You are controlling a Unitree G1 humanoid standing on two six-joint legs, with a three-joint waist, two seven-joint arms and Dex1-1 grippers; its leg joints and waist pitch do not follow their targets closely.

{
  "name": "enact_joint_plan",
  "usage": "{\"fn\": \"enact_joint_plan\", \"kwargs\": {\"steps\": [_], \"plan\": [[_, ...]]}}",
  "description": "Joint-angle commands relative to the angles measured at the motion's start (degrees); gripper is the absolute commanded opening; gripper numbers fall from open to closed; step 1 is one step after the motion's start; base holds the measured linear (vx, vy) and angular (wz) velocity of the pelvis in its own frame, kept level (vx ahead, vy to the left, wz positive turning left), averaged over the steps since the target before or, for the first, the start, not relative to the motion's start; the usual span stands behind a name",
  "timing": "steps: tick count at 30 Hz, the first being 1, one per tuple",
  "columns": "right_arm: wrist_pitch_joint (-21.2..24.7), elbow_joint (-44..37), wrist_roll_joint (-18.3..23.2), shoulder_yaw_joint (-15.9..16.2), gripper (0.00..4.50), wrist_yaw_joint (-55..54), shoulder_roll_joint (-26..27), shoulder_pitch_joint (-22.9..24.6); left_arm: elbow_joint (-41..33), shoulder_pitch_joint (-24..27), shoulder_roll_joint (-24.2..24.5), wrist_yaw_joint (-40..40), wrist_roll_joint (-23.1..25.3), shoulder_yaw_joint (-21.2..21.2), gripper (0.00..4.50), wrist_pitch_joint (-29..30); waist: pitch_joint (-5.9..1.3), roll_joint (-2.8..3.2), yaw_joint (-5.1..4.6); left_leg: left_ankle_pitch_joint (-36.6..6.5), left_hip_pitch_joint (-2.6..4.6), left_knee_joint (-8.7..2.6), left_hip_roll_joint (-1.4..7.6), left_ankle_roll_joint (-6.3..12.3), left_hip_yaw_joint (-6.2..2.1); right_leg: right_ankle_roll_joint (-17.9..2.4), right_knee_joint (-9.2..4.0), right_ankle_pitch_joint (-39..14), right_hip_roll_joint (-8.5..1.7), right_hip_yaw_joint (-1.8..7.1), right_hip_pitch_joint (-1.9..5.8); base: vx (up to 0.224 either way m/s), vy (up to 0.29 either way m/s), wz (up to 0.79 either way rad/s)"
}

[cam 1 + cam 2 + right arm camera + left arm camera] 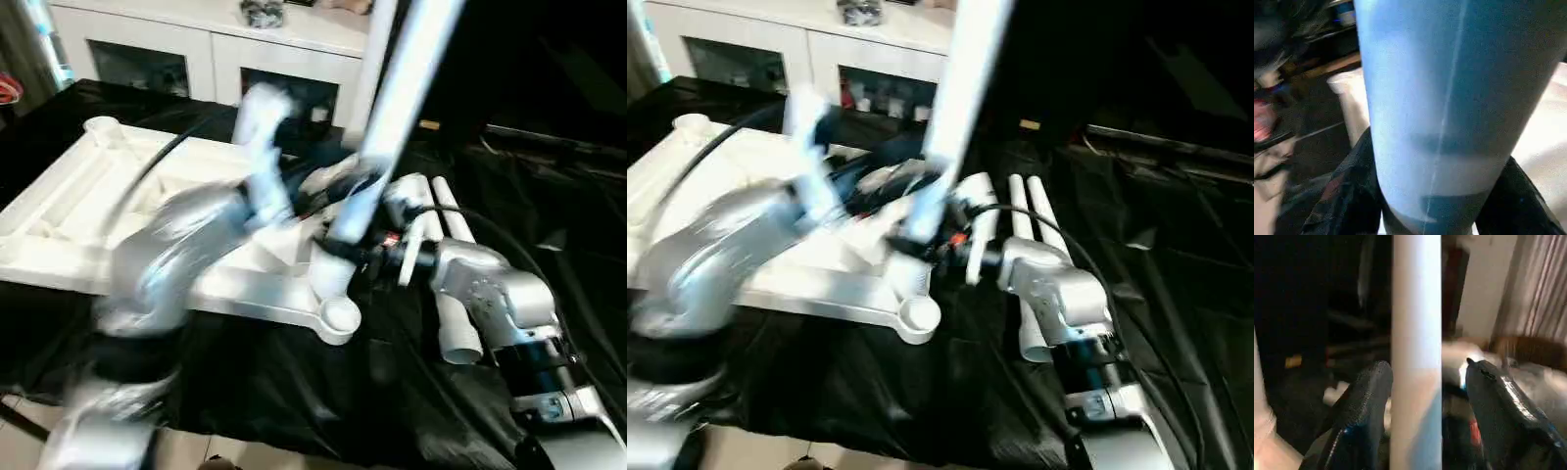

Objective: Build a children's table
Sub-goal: Pick table leg

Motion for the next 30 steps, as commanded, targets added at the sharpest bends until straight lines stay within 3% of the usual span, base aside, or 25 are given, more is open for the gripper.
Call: {"fn": "enact_joint_plan", "kwargs": {"steps": [1,4,5,6,7,8,10,11,12,13,14,15,16,17,18,21,22,30], "plan": [[-2.0,0.5,-2.0,-1.5,1.90,-3.2,-0.3,0.6,-1.1,0.8,2.3,-3.9,3.0,-3.3,2.81,-3.3,-4.16,1.12,-0.10,-10.6,1.63,-4.34,0.62,-3.85,0.21,-10.3,-3.69,-6.1,-1.99,0.88,2.26,0.000,0.000,0.00],[-6.3,1.2,-3.2,-2.3,1.90,-4.8,0.2,1.2,0.6,2.4,5.9,-6.3,8.0,-7.2,2.81,-8.2,-4.07,1.42,-0.14,-12.5,1.69,-4.47,0.73,-4.23,0.16,-9.4,-3.85,-8.0,-2.17,1.00,1.97,0.000,0.000,0.00],[-7.4,1.7,-4.1,-2.3,1.90,-5.8,-0.1,1.3,2.6,3.1,8.9,-8.1,12.5,-11.3,2.81,-11.6,-4.08,1.80,-0.20,-12.8,1.76,-4.48,0.69,-4.42,0.16,-9.3,-3.76,-8.1,-2.13,1.04,1.96,0.000,0.000,0.00],[-7.5,1.7,-4.3,-2.3,1.90,-5.9,-0.1,1.3,2.9,3.2,9.2,-8.3,13.1,-11.8,2.81,-12.0,-4.06,1.68,-0.17,-12.9,1.83,-4.53,0.71,-4.38,0.12,-9.0,-3.95,-8.4,-2.14,1.01,1.88,0.000,0.000,0.00],[-7.6,1.4,-4.3,-2.5,1.90,-6.2,-0.3,1.5,4.6,3.5,10.3,-10.3,14.0,-14.0,2.81,-12.2,-4.01,1.83,-0.38,-13.2,1.76,-4.60,0.62,-4.56,0.13,-8.8,-3.82,-8.9,-2.09,1.08,1.87,0.000,0.000,0.00],[-7.7,1.2,-4.5,-2.6,1.90,-6.5,-0.5,1.5,5.8,3.6,10.7,-11.2,14.9,-15.2,2.81,-13.0,-4.04,2.49,-0.31,-13.4,1.90,-4.57,0.60,-4.79,0.08,-8.8,-3.82,-8.8,-2.11,1.11,1.75,0.000,0.000,0.00],[-8.4,0.6,-4.9,-2.6,1.90,-6.9,-0.9,1.9,8.3,3.7,11.0,-13.7,16.0,-16.8,2.81,-14.2,-4.16,2.52,-0.47,-13.1,1.79,-4.50,0.53,-5.05,0.11,-9.6,-3.64,-6.9,-2.06,1.11,1.91,0.000,0.000,0.00],[-8.8,0.5,-5.2,-2.5,1.90,-6.9,-1.1,2.0,9.2,3.6,11.0,-14.5,16.2,-17.2,2.81,-14.4,-4.19,2.36,-0.52,-12.8,1.74,-4.46,0.50,-4.97,0.19,-9.7,-3.63,-6.4,-2.03,1.12,2.00,0.000,0.000,0.00],[-8.8,0.3,-5.3,-2.5,1.90,-6.9,-1.4,2.0,10.2,3.5,10.9,-15.4,16.5,-17.5,2.81,-15.4,-4.23,3.06,-0.44,-12.2,1.72,-4.40,0.42,-5.05,0.12,-10.3,-3.40,-5.2,-2.03,1.14,2.03,0.000,0.000,0.00],[-7.8,-0.2,-4.8,-2.5,1.90,-6.3,-2.0,2.3,12.9,2.8,11.1,-17.4,17.4,-18.3,2.81,-17.2,-4.21,3.16,-0.58,-12.6,1.74,-4.37,0.41,-5.04,0.15,-10.8,-3.43,-4.6,-1.98,1.12,2.09,0.000,0.000,0.00],[-7.8,-0.2,-4.8,-2.5,1.90,-6.3,-2.0,2.3,12.9,2.8,11.1,-17.4,17.4,-18.3,2.81,-17.2,-4.15,2.89,-0.61,-13.0,1.77,-4.37,0.36,-4.72,0.25,-10.9,-3.69,-4.9,-1.89,1.11,2.09,0.000,0.000,0.00],[-7.5,-1.2,-4.2,-2.3,1.90,-4.6,-2.9,3.0,17.7,1.8,11.3,-18.6,19.8,-19.2,2.81,-22.8,-4.10,3.18,-0.60,-13.2,1.59,-4.40,0.28,-4.24,0.11,-11.0,-3.74,-5.4,-1.95,1.14,2.29,0.000,0.000,0.00],[-7.7,-1.5,-4.1,-2.2,1.90,-4.0,-3.2,3.2,19.4,1.3,11.5,-19.0,20.7,-19.6,2.53,-24.8,-4.10,3.05,-0.58,-13.6,1.74,-4.34,0.33,-4.00,0.27,-10.7,-3.96,-5.7,-1.90,1.21,2.21,0.000,0.000,0.00],[-7.7,-1.5,-4.1,-2.2,1.90,-4.0,-3.2,3.2,19.4,1.3,11.5,-19.0,20.7,-19.6,2.53,-24.8,-4.30,3.00,-0.56,-12.9,1.63,-4.26,0.40,-3.67,0.17,-10.8,-3.57,-4.8,-2.08,1.25,2.47,0.000,0.000,0.00],[-7.0,-2.3,-3.9,-2.1,1.90,-3.4,-3.7,3.8,22.9,0.6,11.8,-19.7,22.1,-20.1,2.46,-28.7,-4.24,3.44,-0.53,-12.0,1.55,-4.29,0.40,-3.44,0.09,-11.2,-3.56,-3.8,-2.10,1.20,2.41,0.000,0.000,0.00],[-6.2,-3.6,-3.6,-1.5,1.90,-2.6,-4.6,4.8,28.4,-0.6,12.2,-21.4,23.7,-20.7,2.28,-33.7,-4.25,3.54,-0.63,-12.8,1.59,-4.28,0.37,-3.19,0.16,-11.7,-3.73,-5.2,-2.10,1.18,2.38,0.000,0.000,0.00],[-5.7,-4.1,-3.4,-1.2,1.90,-2.1,-4.9,5.2,30.4,-1.1,12.4,-22.3,24.0,-20.9,2.05,-34.6,-4.26,3.55,-0.61,-13.4,1.65,-4.28,0.36,-3.10,0.18,-11.5,-3.81,-6.2,-2.11,1.25,2.38,0.000,0.000,0.00],[-3.9,-4.9,-3.7,0.1,1.90,-1.1,-5.4,5.5,41.1,-4.2,11.6,-27.4,25.9,-21.4,1.58,-37.7,-4.31,3.77,-0.60,-14.7,1.87,-4.41,0.59,-3.40,0.16,-12.8,-3.77,-6.6,-2.36,1.21,2.13,0.000,0.000,0.00]]}}
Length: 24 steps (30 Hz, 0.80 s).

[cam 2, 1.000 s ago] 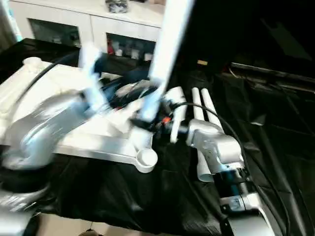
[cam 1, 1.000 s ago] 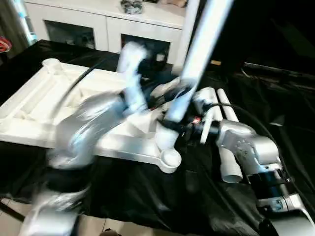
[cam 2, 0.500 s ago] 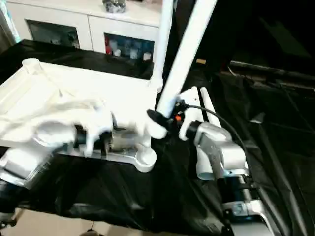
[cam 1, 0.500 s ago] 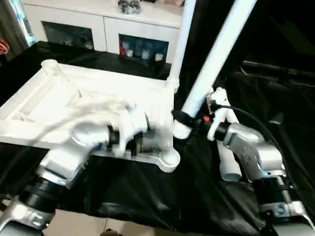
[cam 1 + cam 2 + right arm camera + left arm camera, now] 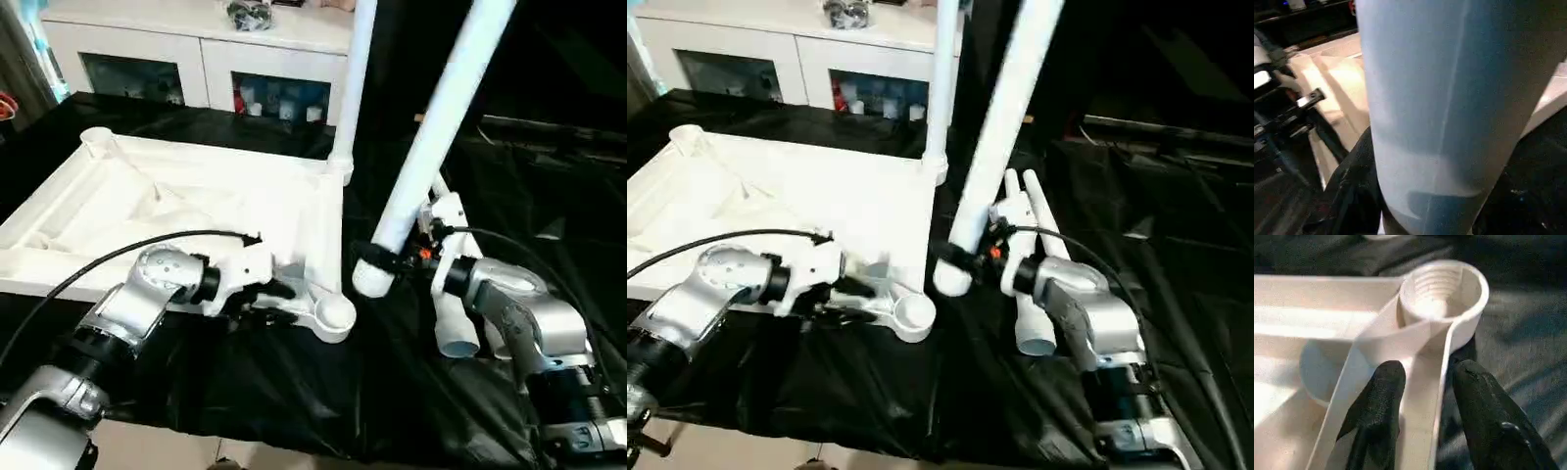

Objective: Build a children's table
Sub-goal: Pick table leg, then rotate table base

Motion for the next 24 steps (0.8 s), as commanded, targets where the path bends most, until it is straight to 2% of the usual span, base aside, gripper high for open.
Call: {"fn": "enact_joint_plan", "kwargs": {"steps": [1,4,6,13,15,18,19,22,23,24], "plan": [[0.7,-1.2,0.0,-0.3,1.90,0.5,-0.5,-0.6,2.2,-1.2,0.0,-1.6,1.1,-0.6,1.57,-1.2,-4.38,1.22,-0.04,-14.6,1.67,-4.28,0.63,-3.30,0.15,-12.9,-3.76,-6.4,-2.44,1.16,2.22,0.000,0.000,0.00],[0.6,-1.3,0.2,-0.3,1.90,1.3,-0.8,-0.7,4.6,-1.6,-0.2,-1.7,1.8,-0.7,1.17,-2.8,-4.36,0.97,0.01,-14.5,1.69,-4.29,0.72,-3.02,0.22,-13.3,-3.77,-6.0,-2.51,1.15,2.19,0.000,0.000,0.00],[0.4,-1.2,0.3,-0.1,1.90,1.8,-1.0,-0.7,6.1,-2.1,-0.5,-1.6,2.3,-0.5,1.14,-3.6,-4.32,1.09,0.07,-14.8,1.71,-4.29,0.72,-2.91,0.21,-13.3,-3.82,-6.6,-2.52,1.17,2.15,0.000,0.000,0.00],[0.2,-1.2,0.4,0.0,1.90,2.0,-1.2,-1.0,10.3,-3.7,-1.5,-3.5,2.7,0.4,0.41,-4.7,-4.22,1.02,0.14,-16.2,1.73,-4.46,0.80,-3.28,0.11,-13.0,-4.03,-9.6,-2.78,1.17,2.11,0.000,0.000,0.00],[0.2,-1.1,0.3,0.0,1.90,2.2,-1.2,-1.0,10.0,-3.7,-1.4,-4.8,2.4,0.6,0.24,-2.7,-4.19,0.96,0.10,-16.4,1.79,-4.47,0.79,-3.27,0.15,-12.9,-4.10,-10.2,-2.76,1.19,2.01,0.000,0.000,0.00],[0.0,-0.8,0.1,-0.1,1.90,2.3,-1.1,-1.1,7.9,-3.2,-1.4,-3.6,2.2,1.0,0.05,0.7,-4.26,0.92,-0.11,-15.3,1.42,-4.53,0.83,-3.36,-0.01,-13.1,-3.80,-8.7,-2.79,1.11,2.35,0.000,0.000,0.00],[0.0,-0.8,0.1,-0.1,1.90,2.2,-1.0,-1.1,7.2,-3.0,-1.4,-2.7,2.2,1.1,0.00,2.4,-4.30,0.40,-0.24,-14.4,1.40,-4.40,0.76,-2.82,0.13,-13.5,-3.83,-7.3,-2.72,1.08,2.36,0.000,0.000,0.00],[0.0,-0.7,0.1,0.0,1.90,2.1,-1.0,-1.1,6.9,-2.9,-1.5,-1.9,2.7,1.3,0.00,3.5,-4.36,0.66,-0.31,-12.7,1.39,-4.18,0.71,-1.99,0.24,-14.1,-3.63,-5.3,-2.65,1.12,2.39,0.000,0.000,0.00],[-0.2,-0.2,0.0,-0.2,1.90,1.5,-0.6,-1.4,4.8,-2.2,-2.1,0.5,2.7,1.8,0.00,6.6,-4.38,0.23,-0.34,-12.6,1.38,-4.19,0.75,-1.85,0.30,-14.1,-3.61,-5.2,-2.65,1.10,2.45,0.000,0.000,0.00],[-0.3,0.2,0.0,-0.4,1.90,1.0,-0.2,-1.6,3.3,-1.6,-2.6,2.1,2.8,2.4,0.00,8.8,-4.32,0.46,-0.32,-12.5,1.48,-4.19,0.87,-1.75,0.30,-14.3,-3.60,-5.4,-2.71,1.09,2.33,0.000,0.000,0.00]]}}
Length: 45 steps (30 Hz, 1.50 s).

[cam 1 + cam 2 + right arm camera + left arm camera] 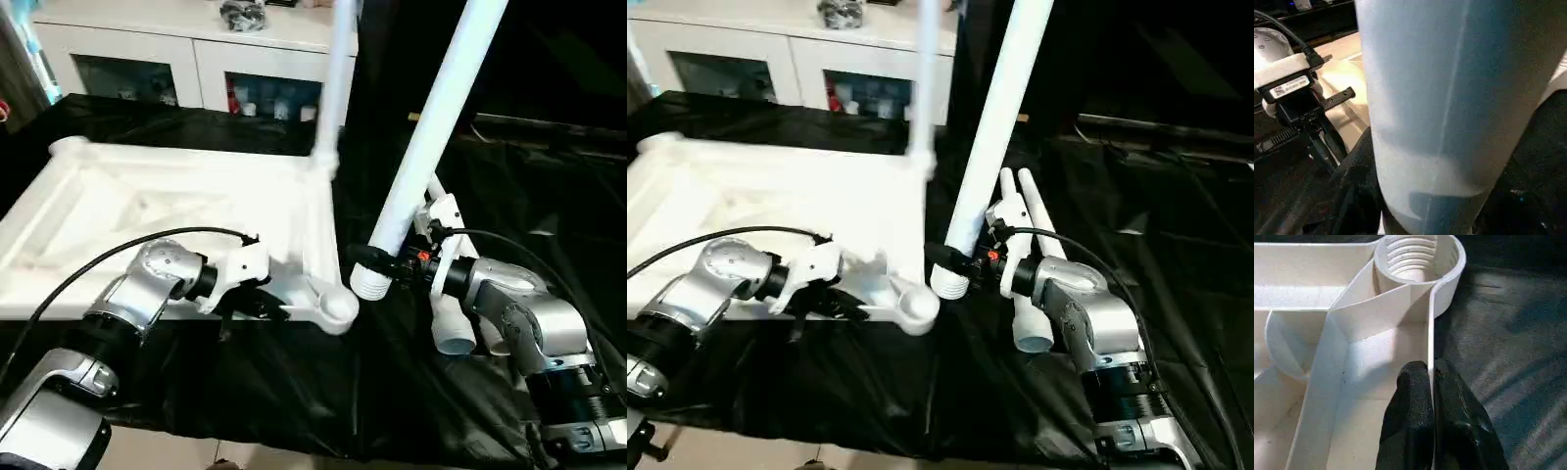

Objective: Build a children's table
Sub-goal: Rotate table base, then insert table leg to table base

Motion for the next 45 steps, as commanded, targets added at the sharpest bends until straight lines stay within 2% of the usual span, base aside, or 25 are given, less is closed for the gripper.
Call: {"fn": "enact_joint_plan", "kwargs": {"steps": [1,2,3,4,8,10,14,18,20,22,23,24,26,27,28,30,40,45], "plan": [[-0.6,0.8,-0.4,-0.6,1.90,-1.2,0.4,-1.8,-2.9,1.4,-1.5,6.1,0.4,2.3,0.00,4.6,-4.21,0.54,0.11,-13.1,1.33,-4.14,0.90,-1.75,0.23,-14.2,-3.65,-6.5,-2.73,1.10,2.41,0.000,0.000,0.00],[-0.6,0.8,-0.4,-0.6,1.90,-1.2,0.4,-1.8,-2.9,1.4,-1.5,6.1,0.4,2.3,0.00,4.6,-4.16,0.55,0.17,-13.5,1.44,-4.16,0.85,-1.74,0.26,-14.0,-3.89,-7.6,-2.69,1.10,2.29,0.000,0.000,0.00],[-0.8,1.5,-0.5,-0.8,1.90,-1.8,0.8,-2.1,-4.7,2.1,-2.5,8.5,0.3,3.2,0.00,5.9,-4.15,0.07,0.09,-13.8,1.34,-4.15,0.82,-1.70,0.33,-13.7,-3.94,-8.6,-2.68,1.13,2.36,0.000,0.000,0.00],[-0.9,2.2,-0.6,-1.0,1.90,-2.3,1.2,-2.5,-6.5,2.9,-3.5,10.8,0.4,3.8,0.00,6.6,-4.10,0.24,0.17,-13.8,1.31,-4.23,0.87,-1.75,0.20,-13.5,-3.90,-9.2,-2.72,1.10,2.40,0.000,0.000,0.00],[-2.1,5.2,-1.3,-0.9,1.90,-2.8,2.1,-4.0,-10.2,5.9,-5.7,17.4,3.2,3.1,0.00,7.1,-4.15,0.16,-0.02,-13.0,1.19,-4.13,0.85,-1.29,0.27,-12.5,-4.18,-9.8,-2.69,1.18,2.38,0.000,0.000,0.00],[-2.9,6.5,-1.6,-0.8,1.90,-2.9,2.6,-4.8,-11.2,6.6,-7.3,18.8,2.3,3.7,0.00,8.7,-4.16,0.04,-0.13,-12.2,1.01,-4.07,0.70,-1.14,0.28,-12.4,-4.04,-9.4,-2.60,1.12,2.40,0.000,0.000,0.00],[-4.1,8.7,-2.1,-0.6,1.90,-3.2,3.2,-6.0,-12.4,7.3,-8.4,19.6,2.1,3.9,0.00,9.8,-4.18,0.05,-0.08,-12.5,1.11,-4.05,0.65,-0.76,0.35,-11.7,-4.35,-10.8,-2.55,1.16,2.23,0.000,0.000,0.00],[-6.3,12.3,-3.2,0.2,1.90,-3.4,4.0,-7.7,-12.9,7.9,-9.6,20.8,2.4,4.1,0.00,10.1,-4.18,0.07,-0.27,-12.5,1.12,-4.00,0.66,-0.53,0.43,-12.0,-4.40,-10.7,-2.54,1.17,2.08,0.000,0.000,0.00],[-7.5,15.4,-3.9,0.5,1.90,-3.3,4.7,-8.9,-12.9,8.3,-10.3,20.6,1.7,4.9,0.00,9.5,-4.27,-0.21,-0.26,-12.0,1.07,-4.02,0.66,-0.30,0.44,-12.0,-4.38,-10.3,-2.51,1.11,2.20,0.000,0.000,0.00],[-7.8,16.8,-4.3,0.7,1.90,-3.2,5.1,-9.4,-13.0,8.5,-10.5,20.4,1.4,5.3,0.00,9.6,-4.21,-0.10,-0.26,-12.2,1.05,-4.02,0.66,-0.15,0.44,-11.9,-4.45,-10.9,-2.57,1.12,2.12,0.000,0.000,0.00],[-7.8,17.5,-4.6,0.9,1.90,-3.0,5.2,-9.7,-12.9,8.5,-10.6,20.3,1.2,5.5,0.00,9.5,-4.20,-0.54,-0.35,-12.2,0.97,-4.01,0.67,0.01,0.48,-11.7,-4.46,-11.0,-2.56,1.11,2.14,0.000,0.000,0.00],[-7.8,17.5,-4.6,0.9,1.90,-3.0,5.2,-9.7,-12.9,8.5,-10.6,20.3,1.2,5.5,0.00,9.5,-4.16,-0.26,-0.26,-12.3,1.06,-4.10,0.68,0.01,0.42,-11.5,-4.49,-11.8,-2.58,1.08,2.10,0.000,0.000,0.00],[-7.8,18.1,-4.9,1.2,1.90,-2.8,5.2,-9.8,-12.8,8.5,-10.7,20.4,1.0,5.7,0.00,9.7,-4.13,-0.29,-0.31,-12.5,1.00,-4.11,0.67,0.02,0.42,-11.3,-4.55,-12.2,-2.59,1.11,2.09,0.000,0.000,0.00],[-8.0,19.0,-5.2,1.6,1.90,-2.4,5.2,-9.8,-12.9,8.5,-10.9,20.4,0.6,6.1,0.00,10.0,-4.11,-0.79,-0.36,-12.6,0.96,-4.12,0.70,0.12,0.47,-11.0,-4.62,-12.7,-2.58,1.11,2.07,0.000,0.000,0.00],[-8.0,19.2,-5.3,1.6,1.90,-2.3,5.3,-9.8,-13.0,8.6,-10.9,20.4,0.5,6.2,0.00,10.2,-4.11,-0.62,-0.23,-12.6,1.01,-4.14,0.73,0.16,0.41,-10.8,-4.60,-13.2,-2.72,1.11,2.04,0.000,0.000,0.00],[-8.7,19.9,-5.6,1.7,1.90,-2.2,5.2,-9.9,-13.2,8.7,-10.8,20.3,0.5,6.3,0.00,10.2,-4.13,-0.63,-0.30,-12.7,0.97,-4.11,0.74,0.22,0.42,-10.8,-4.61,-13.5,-2.73,1.11,1.98,0.000,0.000,0.00],[-13.3,27.7,-5.8,-0.6,1.89,-3.1,6.3,-11.1,-16.5,11.0,-8.9,17.8,2.0,5.7,0.00,10.1,-4.20,-0.59,-0.77,-11.5,0.76,-4.06,0.72,0.96,0.46,-11.9,-4.30,-10.6,-2.62,1.07,2.10,0.000,0.000,0.00],[-13.2,29.8,-4.2,-2.0,1.89,-2.0,6.5,-10.4,-16.4,10.7,-9.0,18.7,2.3,6.2,0.00,11.0,-4.04,-0.65,-0.88,-13.4,0.93,-4.20,0.78,0.77,0.45,-11.6,-4.63,-13.5,-2.67,1.09,1.95,0.000,0.000,0.00]]}}
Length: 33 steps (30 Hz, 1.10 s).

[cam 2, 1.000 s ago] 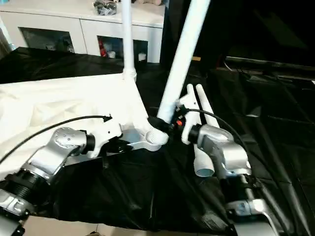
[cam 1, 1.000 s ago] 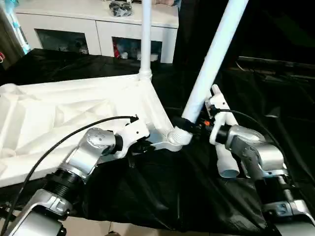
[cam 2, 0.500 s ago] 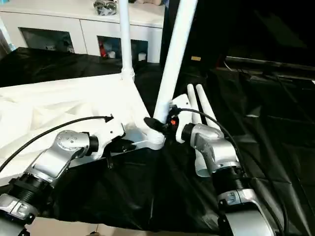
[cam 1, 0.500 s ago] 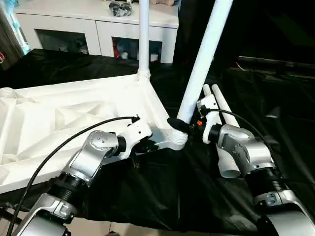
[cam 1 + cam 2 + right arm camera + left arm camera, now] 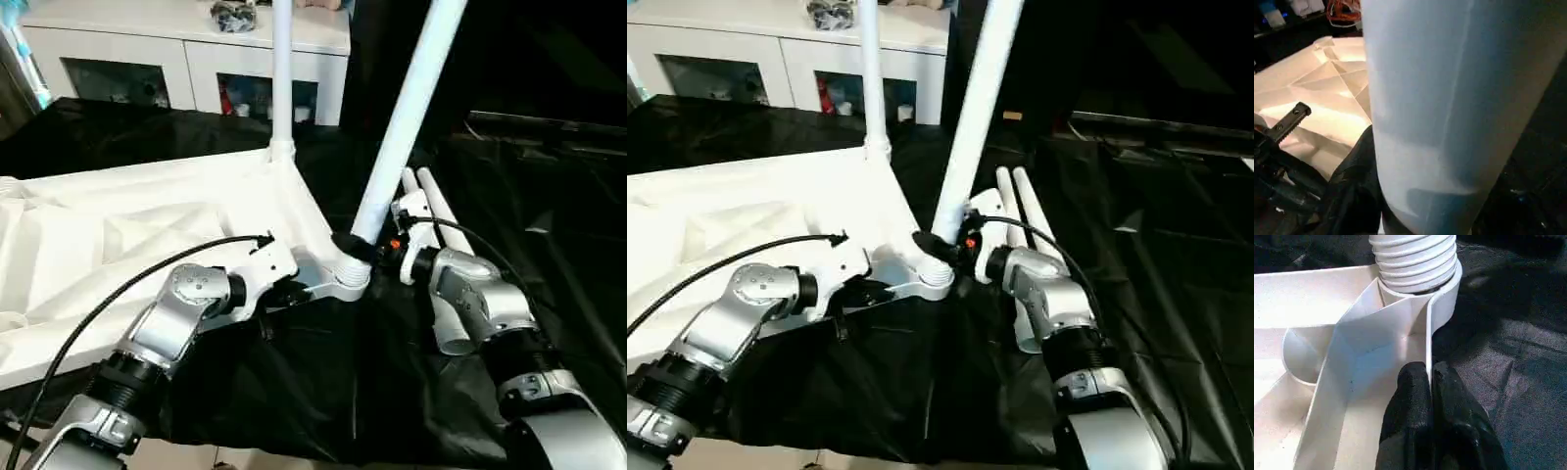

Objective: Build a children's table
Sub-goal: Insert table leg to table base

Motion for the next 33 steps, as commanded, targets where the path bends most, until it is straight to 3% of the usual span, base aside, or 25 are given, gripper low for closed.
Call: {"fn": "enact_joint_plan", "kwargs": {"steps": [1,10,17,24,33], "plan": [[0.4,2.2,-0.7,-1.3,1.89,-0.1,-0.8,0.8,-0.3,1.2,-1.2,0.4,-2.3,1.2,0.00,0.1,-3.75,-0.65,0.34,-13.3,0.95,-4.14,0.83,0.67,0.22,-11.8,-4.48,-13.2,-2.59,1.06,2.01,0.000,0.000,0.00],[-0.1,1.0,1.7,-4.7,1.89,-0.6,-1.5,5.8,0.5,0.5,-2.2,2.2,-1.7,1.7,0.00,0.7,-3.85,-0.20,0.61,-12.3,1.01,-4.13,0.83,1.08,0.31,-12.6,-4.37,-10.2,-2.45,1.05,2.09,0.000,0.000,0.00],[-0.8,-7.2,-0.8,-1.4,1.89,0.0,-2.7,10.9,1.3,0.1,-2.3,2.7,-1.1,1.8,0.00,0.4,-3.76,-0.22,0.91,-13.5,1.07,-4.32,0.84,0.75,0.29,-11.6,-4.68,-11.9,-2.38,1.08,2.03,0.000,0.000,0.00],[-1.3,-9.3,-3.7,2.4,1.89,0.2,-2.8,10.6,1.2,0.2,-2.3,2.6,-0.7,1.5,0.00,0.2,-3.66,-0.31,1.10,-14.5,1.06,-4.46,0.88,0.26,0.24,-10.5,-4.91,-14.0,-2.49,1.18,1.80,0.000,0.000,0.00],[-0.1,-7.6,-6.4,5.9,1.89,3.3,-4.0,9.4,0.3,1.0,-1.5,2.1,-0.4,1.4,0.00,0.2,-3.57,-1.11,0.99,-15.0,0.93,-4.53,0.93,0.43,0.21,-9.5,-5.02,-15.8,-2.56,1.20,1.64,0.000,0.000,0.00]]}}
